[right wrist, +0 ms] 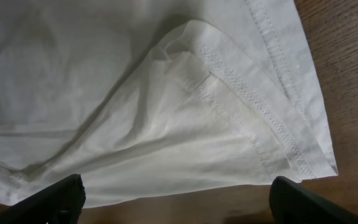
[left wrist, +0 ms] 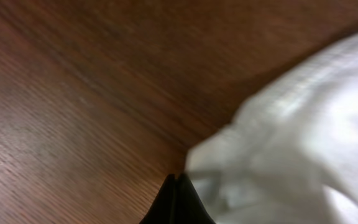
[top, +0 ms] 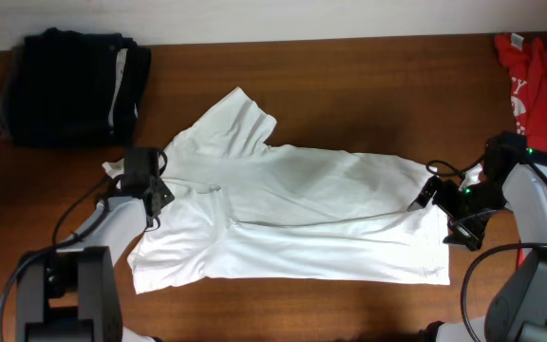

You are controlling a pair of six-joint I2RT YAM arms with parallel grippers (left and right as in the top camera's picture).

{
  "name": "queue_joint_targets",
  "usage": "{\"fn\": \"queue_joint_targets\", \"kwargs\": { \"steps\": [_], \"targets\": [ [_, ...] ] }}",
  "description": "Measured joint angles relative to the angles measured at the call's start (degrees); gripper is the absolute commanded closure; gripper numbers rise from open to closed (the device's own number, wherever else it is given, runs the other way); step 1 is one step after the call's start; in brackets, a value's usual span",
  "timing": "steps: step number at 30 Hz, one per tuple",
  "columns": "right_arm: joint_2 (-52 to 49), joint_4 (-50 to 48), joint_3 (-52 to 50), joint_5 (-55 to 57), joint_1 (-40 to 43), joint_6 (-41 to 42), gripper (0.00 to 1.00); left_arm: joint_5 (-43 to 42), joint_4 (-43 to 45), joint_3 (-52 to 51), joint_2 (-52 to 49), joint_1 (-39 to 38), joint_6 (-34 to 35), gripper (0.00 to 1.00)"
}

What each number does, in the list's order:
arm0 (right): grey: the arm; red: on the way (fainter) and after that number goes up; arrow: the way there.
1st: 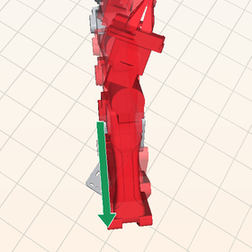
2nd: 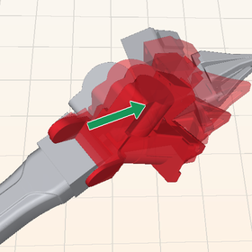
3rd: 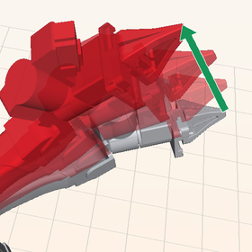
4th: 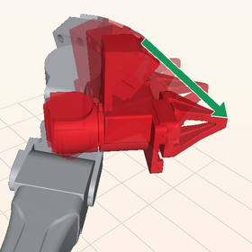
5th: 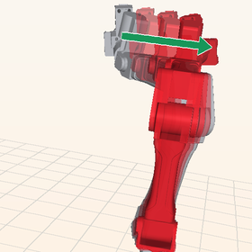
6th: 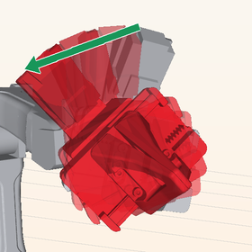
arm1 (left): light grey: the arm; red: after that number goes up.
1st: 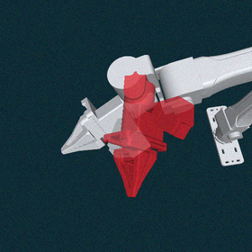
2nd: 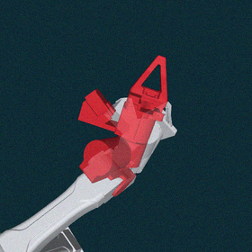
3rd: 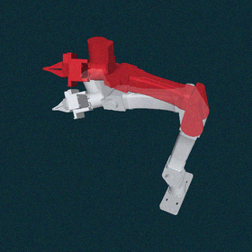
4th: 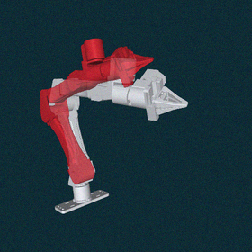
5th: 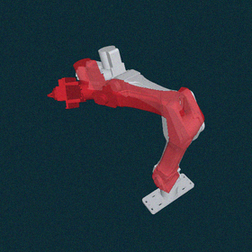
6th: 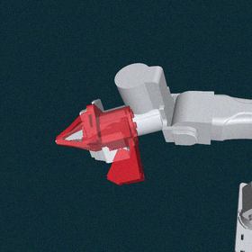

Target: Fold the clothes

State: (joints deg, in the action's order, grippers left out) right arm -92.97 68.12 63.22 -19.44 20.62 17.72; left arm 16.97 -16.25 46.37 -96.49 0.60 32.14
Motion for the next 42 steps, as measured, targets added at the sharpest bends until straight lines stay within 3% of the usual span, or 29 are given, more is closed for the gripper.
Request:
{"fn": "queue_joint_targets", "kwargs": {
  "steps": [6, 11, 15, 27, 42],
  "targets": [
    [0.0, -2.4, 0.0, 0.0, 0.0, 0.0, 0.02, 0.4, -6.9, 0.7, 3.1, 0.5, -1.0, 0.99],
    [0.0, -7.9, 0.0, 0.0, 0.0, 0.1, 0.01, -1.2, -13.8, 2.7, 17.8, 0.5, -1.4, 0.99],
    [0.0, -8.0, 0.0, -0.2, 0.0, 0.1, 0.02, -8.6, -16.0, 3.7, 24.9, 0.5, -5.2, 0.99],
    [0.0, -5.8, 0.0, -0.2, 0.0, -1.7, 0.02, -15.6, -9.1, 1.9, 0.7, 0.5, -8.8, 0.99],
    [0.0, -3.1, 0.0, -0.2, 0.0, -4.5, 0.02, -5.6, -7.2, 3.4, -2.2, 4.0, -9.0, 0.99]
  ]
}}
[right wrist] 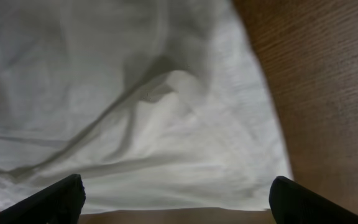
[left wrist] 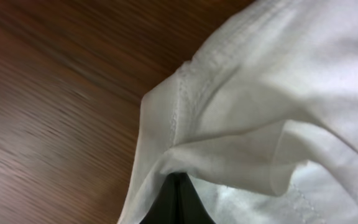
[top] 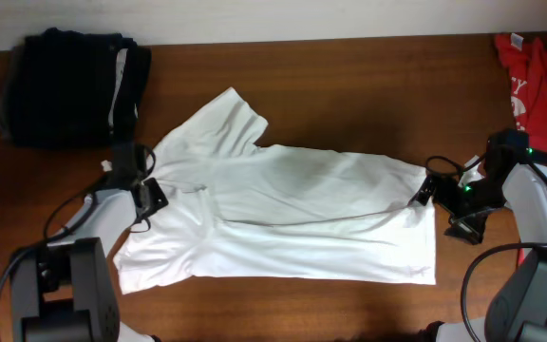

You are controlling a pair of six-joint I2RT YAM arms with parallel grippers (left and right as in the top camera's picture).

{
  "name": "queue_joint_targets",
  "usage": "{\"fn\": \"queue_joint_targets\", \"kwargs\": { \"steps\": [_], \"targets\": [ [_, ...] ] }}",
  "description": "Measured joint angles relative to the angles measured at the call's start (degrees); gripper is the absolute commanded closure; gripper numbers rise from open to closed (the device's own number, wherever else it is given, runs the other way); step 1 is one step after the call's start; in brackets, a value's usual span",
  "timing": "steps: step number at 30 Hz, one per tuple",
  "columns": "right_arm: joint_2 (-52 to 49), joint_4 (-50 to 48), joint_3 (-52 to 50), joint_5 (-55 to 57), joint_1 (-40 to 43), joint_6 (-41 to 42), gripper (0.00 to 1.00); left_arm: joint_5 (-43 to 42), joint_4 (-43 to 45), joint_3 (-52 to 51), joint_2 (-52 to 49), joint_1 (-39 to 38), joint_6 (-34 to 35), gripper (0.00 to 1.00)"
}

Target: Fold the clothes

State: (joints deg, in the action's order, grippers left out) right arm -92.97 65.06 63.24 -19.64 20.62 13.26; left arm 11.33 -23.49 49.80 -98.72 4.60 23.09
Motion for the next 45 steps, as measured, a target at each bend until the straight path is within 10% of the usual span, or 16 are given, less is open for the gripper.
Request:
{"fn": "queue_joint_targets", "kwargs": {
  "steps": [12, 19, 25, 34, 45],
  "targets": [
    [0.0, -0.6, 0.0, 0.0, -4.5, -1.7, 0.02, 11.6, -13.5, 1.0, 0.5, 11.1, 6.7, 0.99],
    [0.0, -8.8, 0.2, -5.3, -9.4, -2.2, 0.02, 5.0, -14.6, 3.6, 15.8, 8.9, 8.2, 0.72],
    [0.0, -16.9, 4.7, -7.2, -11.1, -3.2, 0.02, -10.4, -3.9, 6.6, 21.6, 8.4, 2.0, 0.01],
    [0.0, -23.6, 8.0, 5.4, -22.1, -3.6, 0.02, -21.6, 13.3, 10.6, 10.1, 1.0, -11.3, 0.02],
    [-5.5, -23.8, 8.2, 12.3, -23.3, -4.2, 0.02, -11.6, 24.2, 14.2, -11.1, 0.8, -23.3, 0.11]
  ]
}}
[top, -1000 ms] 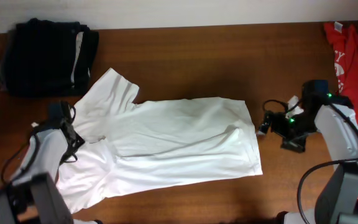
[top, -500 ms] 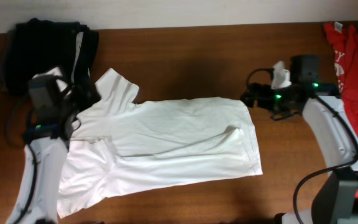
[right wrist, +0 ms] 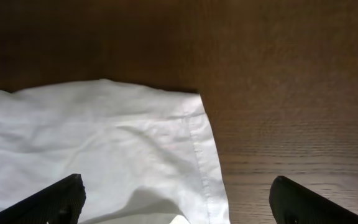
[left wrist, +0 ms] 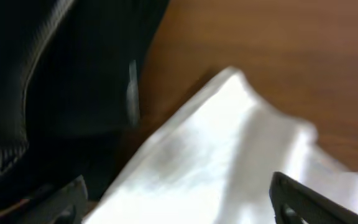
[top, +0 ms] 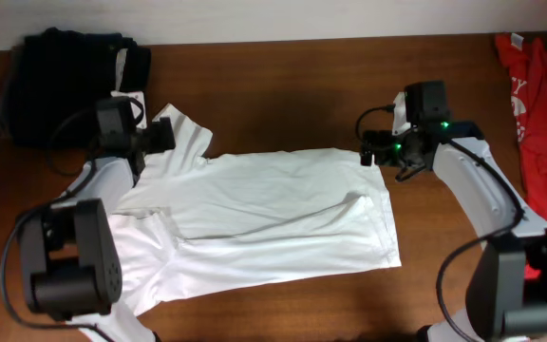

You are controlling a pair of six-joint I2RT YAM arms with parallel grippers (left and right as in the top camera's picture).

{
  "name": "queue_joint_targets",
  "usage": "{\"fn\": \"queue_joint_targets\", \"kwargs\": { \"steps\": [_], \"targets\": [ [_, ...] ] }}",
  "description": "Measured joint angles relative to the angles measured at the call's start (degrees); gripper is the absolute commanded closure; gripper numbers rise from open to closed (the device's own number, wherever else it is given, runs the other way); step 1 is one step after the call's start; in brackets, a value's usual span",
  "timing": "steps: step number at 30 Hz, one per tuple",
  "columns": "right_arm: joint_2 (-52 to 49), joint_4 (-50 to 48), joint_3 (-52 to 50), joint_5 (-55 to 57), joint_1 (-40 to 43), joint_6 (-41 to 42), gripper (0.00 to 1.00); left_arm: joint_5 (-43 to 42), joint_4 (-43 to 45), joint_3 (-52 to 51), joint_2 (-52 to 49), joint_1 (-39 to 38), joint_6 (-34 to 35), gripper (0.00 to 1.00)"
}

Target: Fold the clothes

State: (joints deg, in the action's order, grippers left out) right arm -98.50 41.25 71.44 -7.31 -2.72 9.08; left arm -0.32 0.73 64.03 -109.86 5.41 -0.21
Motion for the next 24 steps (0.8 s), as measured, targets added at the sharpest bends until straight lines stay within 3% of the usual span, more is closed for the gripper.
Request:
{"fn": "queue_joint_targets", "kwargs": {
  "steps": [3, 6, 10, 12, 16, 19, 20, 21, 24],
  "targets": [
    [-1.8, -0.1, 0.0, 0.0, 0.0, 0.0, 0.02, 1.3, 0.5, 0.0, -2.4, 1.1, -1.2, 0.11],
    [-3.3, -0.4, 0.0, 0.0, 0.0, -0.1, 0.02, 2.1, 0.7, 0.0, -4.2, 1.9, -1.7, 0.21],
    [-3.5, -1.5, 0.0, 0.0, 0.0, -0.1, 0.02, 2.0, 1.3, 0.4, -6.8, 2.0, -2.3, 0.21],
    [-3.5, -2.1, 0.0, 0.0, 0.0, -0.1, 0.02, 1.6, 1.5, 0.7, -7.1, 1.9, -2.3, 0.3],
    [-3.5, -3.8, 0.0, 0.0, 0.0, -0.1, 0.02, 0.5, 1.4, 1.2, -7.6, 1.9, -2.4, 0.37],
    [-3.7, -4.3, 0.0, 0.0, 0.0, -0.1, 0.02, -0.2, 0.2, 1.8, -7.8, 2.0, -2.8, 0.69],
    [-3.9, -4.5, 0.0, 0.0, 0.0, -0.1, 0.05, -0.5, -0.1, 2.0, -7.8, 2.1, -2.7, 0.82],
    [-4.4, -4.6, 0.0, 0.0, 0.0, -0.1, 0.14, -1.0, -0.5, 2.1, -7.8, 2.1, -2.7, 0.99],
    [-6.2, -5.0, 0.0, 0.0, 0.0, 0.0, 0.33, -1.9, -1.6, 2.4, -7.8, 2.0, -3.0, 0.99]
  ]
}}
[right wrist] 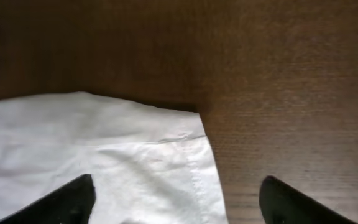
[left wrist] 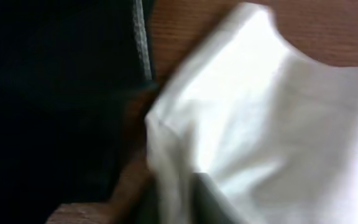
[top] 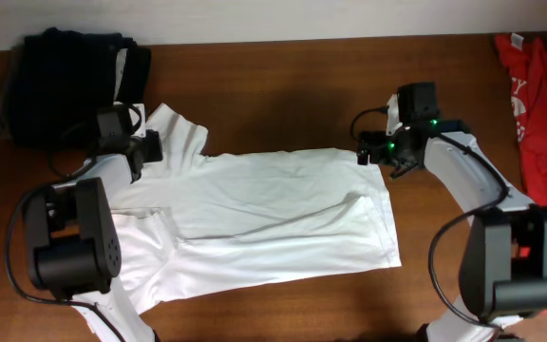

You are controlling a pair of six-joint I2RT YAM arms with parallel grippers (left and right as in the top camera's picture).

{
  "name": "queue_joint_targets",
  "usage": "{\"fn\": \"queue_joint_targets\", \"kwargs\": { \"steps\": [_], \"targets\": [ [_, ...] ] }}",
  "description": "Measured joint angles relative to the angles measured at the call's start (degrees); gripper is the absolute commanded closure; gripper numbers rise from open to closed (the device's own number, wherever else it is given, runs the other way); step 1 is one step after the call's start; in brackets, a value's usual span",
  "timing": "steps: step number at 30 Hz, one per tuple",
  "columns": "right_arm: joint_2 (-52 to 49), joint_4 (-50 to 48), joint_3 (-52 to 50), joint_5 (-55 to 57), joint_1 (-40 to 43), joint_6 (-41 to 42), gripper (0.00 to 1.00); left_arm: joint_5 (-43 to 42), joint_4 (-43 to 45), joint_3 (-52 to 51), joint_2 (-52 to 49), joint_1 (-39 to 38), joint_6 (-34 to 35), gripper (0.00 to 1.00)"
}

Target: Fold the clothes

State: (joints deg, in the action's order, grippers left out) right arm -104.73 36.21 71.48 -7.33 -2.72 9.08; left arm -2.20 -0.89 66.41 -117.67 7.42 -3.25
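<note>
The white shirt (top: 273, 204) lies spread across the table, its lower left part running off the near edge. My left gripper (top: 143, 149) is at the far left sleeve. In the blurred left wrist view the sleeve cloth (left wrist: 278, 124) sits between its dark fingers, so the left gripper (left wrist: 176, 205) looks shut on it. My right gripper (top: 376, 152) is at the shirt's far right corner. In the right wrist view that gripper (right wrist: 179, 202) stands open over the stitched hem corner (right wrist: 191, 143), holding nothing.
A folded pile of black clothes (top: 69, 85) lies at the far left, right beside the sleeve, and it also fills the left of the left wrist view as the dark pile (left wrist: 55, 93). A red garment (top: 539, 90) lies at the far right edge. The brown table (top: 330, 85) shows behind the shirt.
My left gripper was open over the sleeve beside the black pile; now it is down on the sleeve edge with cloth between its fingers. The right gripper stays open at the hem corner, barely shifted.
First the shirt lay mid-table, my left gripper shut at its left shoulder and the right open at the right hem. Then the shirt sat slightly further left. Later it lay far left, partly over the near edge, both grippers open at its far edge. Now the left holds the sleeve.
</note>
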Motion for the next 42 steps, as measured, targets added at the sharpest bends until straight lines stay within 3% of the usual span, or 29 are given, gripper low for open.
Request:
{"fn": "queue_joint_targets", "kwargs": {
  "steps": [3, 6, 9, 12, 15, 23, 25, 29, 30, 31, 32, 33, 42],
  "targets": [
    [-2.1, -1.4, 0.0, 0.0, 0.0, -0.3, 0.46, -0.3, -0.7, 0.3, 0.0, 0.0, 0.0, 0.99],
    [-4.3, -2.9, 0.0, 0.0, 0.0, -1.7, 0.5, -0.4, -1.1, 0.4, 0.0, 0.0, 0.0, 0.99],
    [-6.7, -5.0, 0.0, 0.4, 0.0, -2.2, 0.48, -0.4, -1.3, 0.5, 0.0, 0.0, 0.0, 0.99],
    [-8.8, -7.1, 0.0, 1.3, 0.0, -2.9, 0.37, -0.4, -1.3, 0.5, 0.0, 0.0, 0.0, 0.99],
    [-9.4, -9.3, 0.5, 1.8, 0.0, -3.1, 0.39, -0.4, -1.4, 0.5, 0.0, 0.0, 0.0, 0.99],
    [-11.1, -11.0, 1.7, 3.2, -0.6, -3.2, 0.81, -0.5, -1.6, 0.5, 0.0, 0.0, 0.0, 0.99],
    [-11.3, -10.8, 1.9, 3.4, -1.3, -3.4, 0.96, -0.5, -1.6, 0.5, 0.0, 0.0, 0.0, 0.99],
    [-11.6, -8.6, 2.8, 3.4, -2.4, -3.3, 0.96, -0.6, -1.6, 0.6, 0.0, 0.0, 0.0, 1.0],
    [-11.8, -6.7, 3.7, 3.4, -2.5, -3.3, 0.92, -0.6, -1.7, 0.6, 0.0, 0.0, 0.0, 0.99],
    [-11.9, -5.4, 4.2, 3.4, -2.5, -3.3, 0.65, -0.6, -1.8, 0.6, 0.0, 0.0, 0.0, 0.99],
    [-12.0, -3.9, 4.8, 3.4, -2.5, -3.3, 0.11, -0.6, -1.9, 0.7, 0.0, 0.0, 0.0, 0.99],
    [-12.3, -2.3, 5.6, 3.4, -2.5, -3.1, 0.02, -0.6, -1.9, 0.7, 0.0, 0.0, 0.0, 0.99],
    [-13.7, 10.3, 16.7, 3.5, -1.6, -3.1, 0.01, -0.6, -2.3, 0.9, 0.0, 0.0, 0.0, 0.99]
  ]
}}
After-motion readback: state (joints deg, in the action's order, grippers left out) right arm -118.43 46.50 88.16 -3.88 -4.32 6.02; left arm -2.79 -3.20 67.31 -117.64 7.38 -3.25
